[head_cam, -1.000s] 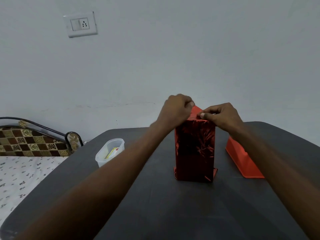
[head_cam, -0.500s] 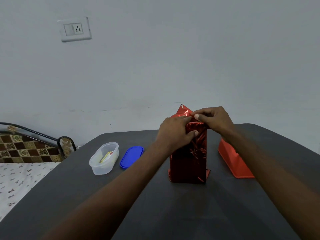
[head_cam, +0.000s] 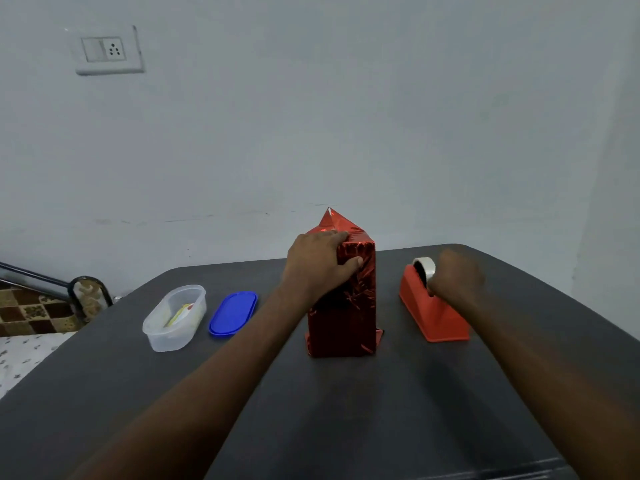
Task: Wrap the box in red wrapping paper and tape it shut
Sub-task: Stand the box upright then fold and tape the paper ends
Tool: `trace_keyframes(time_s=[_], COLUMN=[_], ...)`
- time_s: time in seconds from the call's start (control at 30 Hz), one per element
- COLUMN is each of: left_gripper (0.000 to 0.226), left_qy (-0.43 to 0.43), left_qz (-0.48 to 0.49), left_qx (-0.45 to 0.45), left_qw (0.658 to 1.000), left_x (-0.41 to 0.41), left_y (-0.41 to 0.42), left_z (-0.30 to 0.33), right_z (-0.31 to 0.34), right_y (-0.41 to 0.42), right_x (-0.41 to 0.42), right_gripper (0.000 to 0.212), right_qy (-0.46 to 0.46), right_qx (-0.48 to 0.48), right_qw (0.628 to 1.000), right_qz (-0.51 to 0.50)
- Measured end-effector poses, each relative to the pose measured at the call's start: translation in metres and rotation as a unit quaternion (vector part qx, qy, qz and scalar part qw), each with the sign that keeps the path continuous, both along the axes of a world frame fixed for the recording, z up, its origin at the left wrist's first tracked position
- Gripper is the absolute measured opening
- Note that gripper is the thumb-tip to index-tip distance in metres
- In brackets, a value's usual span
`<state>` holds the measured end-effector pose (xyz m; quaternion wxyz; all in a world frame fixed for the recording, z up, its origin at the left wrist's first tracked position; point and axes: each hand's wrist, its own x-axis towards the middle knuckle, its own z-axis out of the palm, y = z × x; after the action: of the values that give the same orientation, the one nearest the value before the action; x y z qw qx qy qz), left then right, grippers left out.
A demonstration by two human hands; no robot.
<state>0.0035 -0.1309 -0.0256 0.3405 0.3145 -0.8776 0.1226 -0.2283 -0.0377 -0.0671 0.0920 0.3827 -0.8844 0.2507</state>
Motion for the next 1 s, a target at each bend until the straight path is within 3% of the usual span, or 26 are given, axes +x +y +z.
trace_keyframes(time_s=[0.2, 0.33, 0.53, 0.73, 0.87, 1.0], left_gripper=[0.063, 0.063, 0.064, 0.064, 0.064, 0.064], left_qy=[-0.007, -0.011, -0.017, -0.015, -0.014, -0.019], left_qz=[0.004, 0.01, 0.014, 0.015, 0.012, 0.012], left_qx=[0.014, 0.014, 0.019, 0.018, 0.02, 0.023], left_qw=[1.0, 1.0, 1.0, 1.0, 1.0, 0.999], left_x=[0.0, 0.0, 0.0, -0.001, 0.001, 0.001], left_y=[0.003, 0.006, 0.004, 0.003, 0.003, 0.005], left_z=[0.002, 0.003, 0.003, 0.001, 0.0, 0.001], right_z=[-0.009, -0.007, 0.002, 0.006, -0.017, -0.049], right_y=[0.013, 0.013, 0.009, 0.014, 0.025, 0.035], right_x=[-0.013, -0.018, -0.026, -0.021, -0.019, -0.023], right_gripper=[0.022, 0.01, 0.023, 0.024, 0.05, 0.025], right_qy=[-0.021, -0.178, -0.373, -0.414, -0.432, -0.371], right_qx=[0.019, -0.035, -0.049, -0.137, -0.245, -0.253], right_qw=[0.999, 0.983, 0.926, 0.9, 0.868, 0.892], right_qz=[-0.022, -0.015, -0.005, 0.007, -0.007, -0.05])
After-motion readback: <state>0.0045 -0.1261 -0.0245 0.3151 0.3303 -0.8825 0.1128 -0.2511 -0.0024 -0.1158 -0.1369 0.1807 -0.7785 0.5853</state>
